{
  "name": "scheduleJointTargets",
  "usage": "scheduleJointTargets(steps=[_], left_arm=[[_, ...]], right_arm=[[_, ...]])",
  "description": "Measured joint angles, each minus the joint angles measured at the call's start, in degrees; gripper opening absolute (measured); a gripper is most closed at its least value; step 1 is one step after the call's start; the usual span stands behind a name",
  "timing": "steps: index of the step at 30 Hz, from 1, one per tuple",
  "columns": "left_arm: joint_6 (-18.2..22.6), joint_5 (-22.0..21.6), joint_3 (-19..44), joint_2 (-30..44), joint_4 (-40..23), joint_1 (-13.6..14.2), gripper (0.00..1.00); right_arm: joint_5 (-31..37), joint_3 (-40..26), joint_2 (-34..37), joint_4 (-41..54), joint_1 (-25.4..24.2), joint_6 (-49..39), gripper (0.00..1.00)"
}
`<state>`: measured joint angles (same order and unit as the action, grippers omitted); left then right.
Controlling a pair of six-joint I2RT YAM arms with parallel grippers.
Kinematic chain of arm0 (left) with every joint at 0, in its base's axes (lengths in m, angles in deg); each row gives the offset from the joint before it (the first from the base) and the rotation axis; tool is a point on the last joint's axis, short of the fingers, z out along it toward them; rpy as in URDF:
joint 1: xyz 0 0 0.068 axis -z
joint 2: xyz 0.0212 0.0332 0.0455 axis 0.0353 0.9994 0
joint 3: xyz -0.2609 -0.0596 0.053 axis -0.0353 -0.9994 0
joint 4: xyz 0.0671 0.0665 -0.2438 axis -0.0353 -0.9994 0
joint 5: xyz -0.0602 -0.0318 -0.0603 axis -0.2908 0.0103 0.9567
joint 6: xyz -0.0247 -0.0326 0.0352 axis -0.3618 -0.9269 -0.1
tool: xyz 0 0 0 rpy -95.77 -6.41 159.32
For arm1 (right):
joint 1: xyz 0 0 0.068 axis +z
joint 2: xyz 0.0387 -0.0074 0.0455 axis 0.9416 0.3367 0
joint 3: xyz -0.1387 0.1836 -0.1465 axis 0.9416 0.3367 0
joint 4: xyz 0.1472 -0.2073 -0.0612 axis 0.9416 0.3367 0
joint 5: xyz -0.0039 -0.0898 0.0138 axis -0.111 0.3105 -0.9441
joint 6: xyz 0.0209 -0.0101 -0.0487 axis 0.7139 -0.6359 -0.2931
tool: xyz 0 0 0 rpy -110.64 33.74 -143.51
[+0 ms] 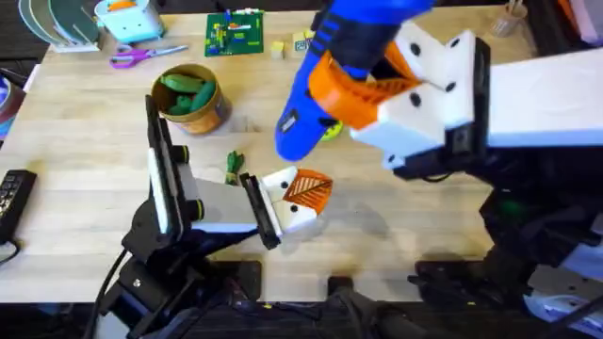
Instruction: Pick up the gripper from the table and insert it into the empty holder that is missing its gripper. Then pick up a screw, insert it into the mounting hole, and use the screwdriver to tighten it. Finally, clean up the table by picking up the vegetable and placing it into the bucket.
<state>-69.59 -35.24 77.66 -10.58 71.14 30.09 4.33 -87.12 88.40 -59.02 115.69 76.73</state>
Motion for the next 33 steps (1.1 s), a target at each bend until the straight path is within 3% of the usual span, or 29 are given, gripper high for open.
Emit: scheduleJointTargets(steps=[6, 11, 14, 23, 33], left_arm=[[0.0, 0.01, 0.01, 0.01, -0.01, 0.0, 0.005], [-0.01, 0.0, -0.01, 0.0, -0.01, 0.0, 0.005], [-0.01, 0.0, -0.01, 0.0, 0.01, 0.0, 0.005], [-0.01, 0.0, -0.01, 0.0, -0.01, 0.0, 0.005], [-0.01, 0.0, -0.01, 0.0, -0.01, 0.0, 0.005]], right_arm=[[1.81, -0.49, 0.81, 19.82, -12.02, -11.79, 0.024], [5.52, -4.97, 5.18, 37.05, -23.3, -30.83, 0.023], [9.86, -9.07, 9.63, 41.67, -27.27, -42.93, 0.023], [18.69, -11.98, 27.31, 42.7, -29.03, -76.18, 0.023], [20.74, -12.02, 39.44, 43.8, -29.03, -90.51, 0.023]])
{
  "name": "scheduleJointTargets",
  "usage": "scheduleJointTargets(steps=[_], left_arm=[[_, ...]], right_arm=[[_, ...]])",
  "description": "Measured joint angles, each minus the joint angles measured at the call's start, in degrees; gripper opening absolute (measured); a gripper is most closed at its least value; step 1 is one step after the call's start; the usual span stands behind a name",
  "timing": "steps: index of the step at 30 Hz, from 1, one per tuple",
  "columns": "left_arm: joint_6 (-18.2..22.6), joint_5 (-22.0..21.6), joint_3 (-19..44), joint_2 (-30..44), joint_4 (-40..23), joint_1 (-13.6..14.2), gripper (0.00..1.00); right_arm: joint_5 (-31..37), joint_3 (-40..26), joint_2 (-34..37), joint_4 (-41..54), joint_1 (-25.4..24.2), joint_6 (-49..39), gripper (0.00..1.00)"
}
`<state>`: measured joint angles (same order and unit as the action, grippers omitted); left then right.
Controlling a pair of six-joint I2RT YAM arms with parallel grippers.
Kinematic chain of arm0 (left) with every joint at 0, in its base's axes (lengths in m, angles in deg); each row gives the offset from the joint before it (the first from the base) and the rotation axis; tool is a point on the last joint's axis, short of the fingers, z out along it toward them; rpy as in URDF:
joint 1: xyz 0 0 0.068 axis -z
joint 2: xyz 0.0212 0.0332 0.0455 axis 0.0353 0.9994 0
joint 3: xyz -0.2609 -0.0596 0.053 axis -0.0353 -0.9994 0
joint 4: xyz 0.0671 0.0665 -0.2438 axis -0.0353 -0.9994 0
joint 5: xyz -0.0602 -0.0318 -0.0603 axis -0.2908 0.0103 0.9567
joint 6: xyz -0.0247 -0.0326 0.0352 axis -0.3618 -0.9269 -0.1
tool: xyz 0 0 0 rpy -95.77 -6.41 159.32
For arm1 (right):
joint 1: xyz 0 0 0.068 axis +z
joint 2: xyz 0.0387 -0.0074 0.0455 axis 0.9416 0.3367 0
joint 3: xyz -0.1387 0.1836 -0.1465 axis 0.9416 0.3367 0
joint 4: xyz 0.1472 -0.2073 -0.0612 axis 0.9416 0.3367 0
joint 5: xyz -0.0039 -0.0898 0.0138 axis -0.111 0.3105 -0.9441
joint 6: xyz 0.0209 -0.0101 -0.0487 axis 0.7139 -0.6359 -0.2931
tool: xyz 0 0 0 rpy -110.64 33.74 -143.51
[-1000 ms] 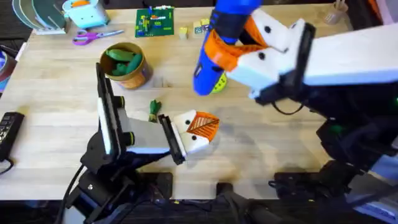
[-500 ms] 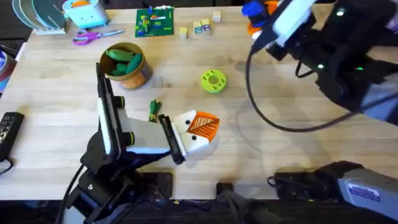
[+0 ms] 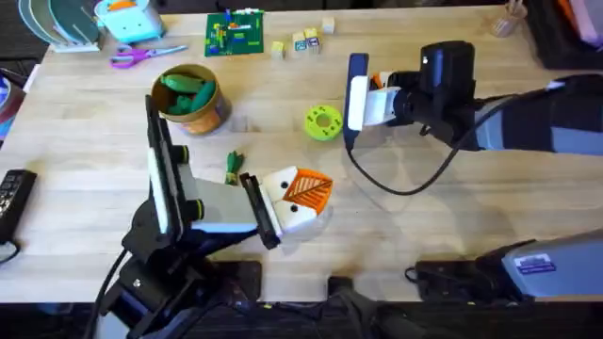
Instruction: Pick up the gripper from the table and insert it into the empty holder that is missing its gripper. Then pick up a screw, insert it into the mounting hole, and use the screwdriver to tighten it. Finally, clean up the table by picking up the vegetable and placing it into the bucket.
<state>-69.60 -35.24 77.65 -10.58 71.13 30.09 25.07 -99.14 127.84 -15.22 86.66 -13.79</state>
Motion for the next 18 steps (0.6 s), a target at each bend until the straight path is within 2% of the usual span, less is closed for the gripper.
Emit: scheduleJointTargets(steps=[3, 4, 7, 10, 11, 18], left_arm=[[0.0, 0.0, 0.0, 0.0, 0.0, 0.0, 0.005], [0.0, 0.02, 0.0, 0.0, 0.0, 0.0, 0.005], [0.0, 0.0, 0.02, 0.0, 0.0, 0.0, 0.005], [0.02, 0.0, 0.0, 0.0, 0.02, 0.0, 0.005], [0.02, 0.0, 0.01, 0.0, 0.01, 0.0, 0.005], [0.02, -1.29, 0.02, 0.01, 0.04, 0.0, 0.005]], right_arm=[[0.5, -0.28, 1.17, 0.7, 0.0, -1.54, 0.034], [0.51, -0.46, 1.29, 1.31, 0.0, -1.65, 0.084], [0.51, -1.21, 0.96, 3.22, 0.05, -1.86, 0.467], [0.84, -2.56, 0.5, 3.45, 0.2, -2.14, 0.914], [0.98, -3.08, 0.22, 3.78, 0.26, -1.85, 0.972], [2.44, -3.19, 0.21, 4.37, 0.83, 8.1, 0.99]])
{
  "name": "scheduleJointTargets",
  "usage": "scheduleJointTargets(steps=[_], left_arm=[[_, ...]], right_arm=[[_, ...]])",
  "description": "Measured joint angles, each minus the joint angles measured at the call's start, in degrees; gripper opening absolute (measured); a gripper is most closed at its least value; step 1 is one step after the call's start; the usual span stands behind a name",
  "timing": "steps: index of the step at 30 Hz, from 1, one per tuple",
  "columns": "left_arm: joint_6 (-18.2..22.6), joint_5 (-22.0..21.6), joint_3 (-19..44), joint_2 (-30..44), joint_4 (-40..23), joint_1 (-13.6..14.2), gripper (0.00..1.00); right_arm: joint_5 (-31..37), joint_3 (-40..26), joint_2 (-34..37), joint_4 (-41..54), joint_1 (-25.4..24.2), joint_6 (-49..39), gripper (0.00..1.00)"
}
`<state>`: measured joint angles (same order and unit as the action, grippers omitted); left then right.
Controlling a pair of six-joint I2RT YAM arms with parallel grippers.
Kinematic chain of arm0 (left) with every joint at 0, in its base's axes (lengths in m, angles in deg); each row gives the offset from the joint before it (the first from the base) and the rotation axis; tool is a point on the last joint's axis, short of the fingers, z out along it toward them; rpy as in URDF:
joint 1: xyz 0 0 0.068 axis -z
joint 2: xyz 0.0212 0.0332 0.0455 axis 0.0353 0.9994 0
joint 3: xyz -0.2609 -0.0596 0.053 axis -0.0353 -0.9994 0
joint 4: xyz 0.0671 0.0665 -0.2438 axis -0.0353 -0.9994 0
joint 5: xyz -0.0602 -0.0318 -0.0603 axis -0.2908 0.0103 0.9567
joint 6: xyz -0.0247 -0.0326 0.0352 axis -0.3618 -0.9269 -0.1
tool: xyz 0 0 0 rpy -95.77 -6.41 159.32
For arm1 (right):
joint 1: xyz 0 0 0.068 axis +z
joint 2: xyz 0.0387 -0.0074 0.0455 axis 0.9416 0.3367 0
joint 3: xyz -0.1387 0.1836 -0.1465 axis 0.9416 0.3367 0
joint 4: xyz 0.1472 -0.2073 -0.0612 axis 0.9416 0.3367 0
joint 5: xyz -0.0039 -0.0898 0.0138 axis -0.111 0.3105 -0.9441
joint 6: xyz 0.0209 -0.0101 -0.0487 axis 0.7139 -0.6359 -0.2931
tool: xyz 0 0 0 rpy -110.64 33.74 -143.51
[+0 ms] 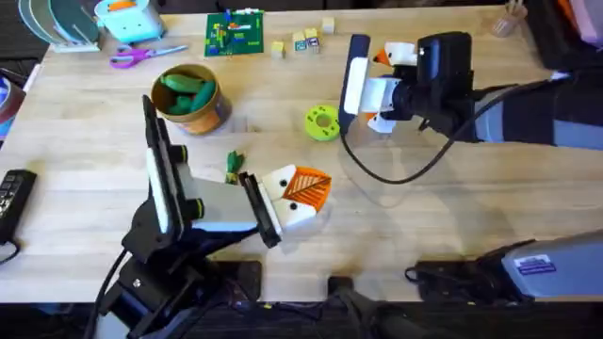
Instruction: Pick up the gripper from the table and insert it into the empty holder that is missing its gripper. Then pick up a screw, insert it into the mounting hole, and use the screwdriver to tighten it. Finally, clean up the table by picking up the vegetable and placing it into the bucket.
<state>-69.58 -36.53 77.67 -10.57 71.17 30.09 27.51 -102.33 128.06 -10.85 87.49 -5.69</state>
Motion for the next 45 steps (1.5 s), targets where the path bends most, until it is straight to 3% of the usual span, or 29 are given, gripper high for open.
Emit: scheduleJointTargets(steps=[3, 5, 10, 11, 18, 22, 25, 32, 38, 42, 45], left_arm=[[0.01, -0.2, -0.01, -0.01, 0.01, 0.0, 0.012], [0.15, -0.24, -0.02, -0.01, 0.02, 0.0, 0.134], [0.17, -0.24, -0.02, -0.01, 0.02, 0.0, 0.908], [0.07, -0.24, -0.02, -0.01, 0.01, 0.0, 0.969], [0.49, -1.89, -0.02, 0.0, 0.9, 0.0, 0.992], [0.73, -8.58, 0.48, -0.01, 3.02, 0.0, 0.992], [0.88, -16.85, 4.29, 0.01, -5.27, 0.0, 0.99], [-0.82, -34.26, 23.56, 3.19, -27.19, 0.0, 0.99], [-1.52, -42.71, 36.72, 14.41, -40.31, 0.0, 0.99], [-1.76, -45.76, 41.87, 23.49, -49.74, -0.19, 0.99], [-3.19, -46.61, 42.82, 29.71, -51.91, -1.66, 0.99]], right_arm=[[-0.05, 0.02, -0.01, 0.41, 0.39, 7.92, 0.991], [-0.1, 0.15, -0.28, 1.04, 0.67, 14.02, 0.992], [-0.39, 1.24, -2.62, 2.6, 1.05, 26.6, 0.992], [-0.48, 1.34, -3.4, 2.78, 1.05, 28.54, 0.992], [-0.61, 1.4, -11.51, 2.47, 1.05, 40.56, 0.992], [-0.73, 1.4, -14.3, 2.47, 1.05, 45.22, 0.993], [-0.74, 1.4, -15.57, 2.51, 1.05, 47.4, 0.992], [-0.74, 1.4, -17.35, 2.51, 2.24, 49.64, 0.994], [-0.75, 1.4, -17.36, 2.6, 4.43, 49.97, 0.992], [-0.93, 1.4, -17.35, 2.64, 5.28, 50.02, 0.992], [-1.13, 1.4, -17.35, 2.65, 5.38, 50.02, 0.992]])
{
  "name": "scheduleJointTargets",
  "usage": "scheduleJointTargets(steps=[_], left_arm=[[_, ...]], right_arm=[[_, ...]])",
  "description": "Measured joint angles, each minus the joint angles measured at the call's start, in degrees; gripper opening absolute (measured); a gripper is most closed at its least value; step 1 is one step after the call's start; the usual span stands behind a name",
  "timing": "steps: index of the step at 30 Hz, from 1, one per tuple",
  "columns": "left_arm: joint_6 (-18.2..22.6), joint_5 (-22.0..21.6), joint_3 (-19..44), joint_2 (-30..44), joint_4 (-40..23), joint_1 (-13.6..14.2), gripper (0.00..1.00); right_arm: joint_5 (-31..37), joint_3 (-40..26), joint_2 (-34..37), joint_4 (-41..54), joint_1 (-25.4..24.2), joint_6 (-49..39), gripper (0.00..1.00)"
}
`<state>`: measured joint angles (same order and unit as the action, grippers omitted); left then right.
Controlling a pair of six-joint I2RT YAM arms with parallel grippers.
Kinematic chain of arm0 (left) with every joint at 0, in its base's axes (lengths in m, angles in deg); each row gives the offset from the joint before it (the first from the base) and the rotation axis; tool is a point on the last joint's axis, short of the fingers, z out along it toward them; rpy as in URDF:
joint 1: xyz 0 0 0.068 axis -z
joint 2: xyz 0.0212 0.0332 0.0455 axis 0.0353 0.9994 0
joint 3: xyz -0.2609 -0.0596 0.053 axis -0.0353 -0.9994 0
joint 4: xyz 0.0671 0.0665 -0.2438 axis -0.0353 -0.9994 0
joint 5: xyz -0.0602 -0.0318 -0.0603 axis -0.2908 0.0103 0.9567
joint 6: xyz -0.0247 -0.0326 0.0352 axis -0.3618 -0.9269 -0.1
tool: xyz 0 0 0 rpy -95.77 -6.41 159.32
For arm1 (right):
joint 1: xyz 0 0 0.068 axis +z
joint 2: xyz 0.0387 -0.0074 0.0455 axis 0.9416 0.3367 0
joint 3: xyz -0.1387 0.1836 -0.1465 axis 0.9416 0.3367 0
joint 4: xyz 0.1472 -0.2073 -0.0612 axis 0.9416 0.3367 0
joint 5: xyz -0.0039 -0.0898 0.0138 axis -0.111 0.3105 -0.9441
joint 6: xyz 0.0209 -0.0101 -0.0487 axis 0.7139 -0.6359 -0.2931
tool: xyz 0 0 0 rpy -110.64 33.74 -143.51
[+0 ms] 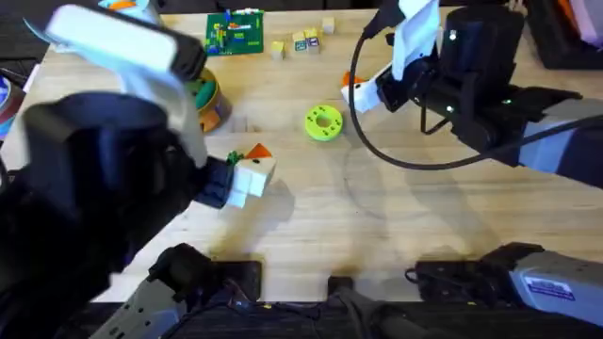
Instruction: Pick up the gripper from the table and insert it into the empty holder that is missing its gripper. Then pick up a screw, insert it into the mounting hole, and use the screwdriver to tighten it. Finally, clean up the table by picking up the vegetable and placing it into the bucket.
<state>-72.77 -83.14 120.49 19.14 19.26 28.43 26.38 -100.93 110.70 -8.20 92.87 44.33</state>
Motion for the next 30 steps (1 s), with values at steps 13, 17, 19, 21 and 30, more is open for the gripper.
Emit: scheduleJointTargets(steps=[13, 17, 19, 21, 30], left_arm=[[-7.01, 1.96, 0.04, 13.96, 2.91, -5.69, 0.992], [-9.51, 5.27, 0.15, 19.85, 1.09, -11.42, 0.991], [-10.23, 6.29, 0.15, 23.96, 1.12, -14.29, 0.99], [-10.76, 7.34, 0.15, 28.08, 1.11, -16.83, 0.99], [-11.43, 10.78, 0.15, 39.12, 0.65, -18.73, 0.992]], right_arm=[[-0.02, 0.0, 0.0, 0.04, 0.0, 0.0, 0.994], [-0.02, 0.0, 0.0, 0.04, 0.0, 0.0, 0.993], [-0.02, 0.0, 0.0, 0.04, 0.0, 0.0, 0.992], [-0.02, 0.0, 0.0, 0.04, 0.0, 0.0, 0.992], [-0.02, 0.0, -0.02, 0.04, 0.0, 0.0, 0.992]])
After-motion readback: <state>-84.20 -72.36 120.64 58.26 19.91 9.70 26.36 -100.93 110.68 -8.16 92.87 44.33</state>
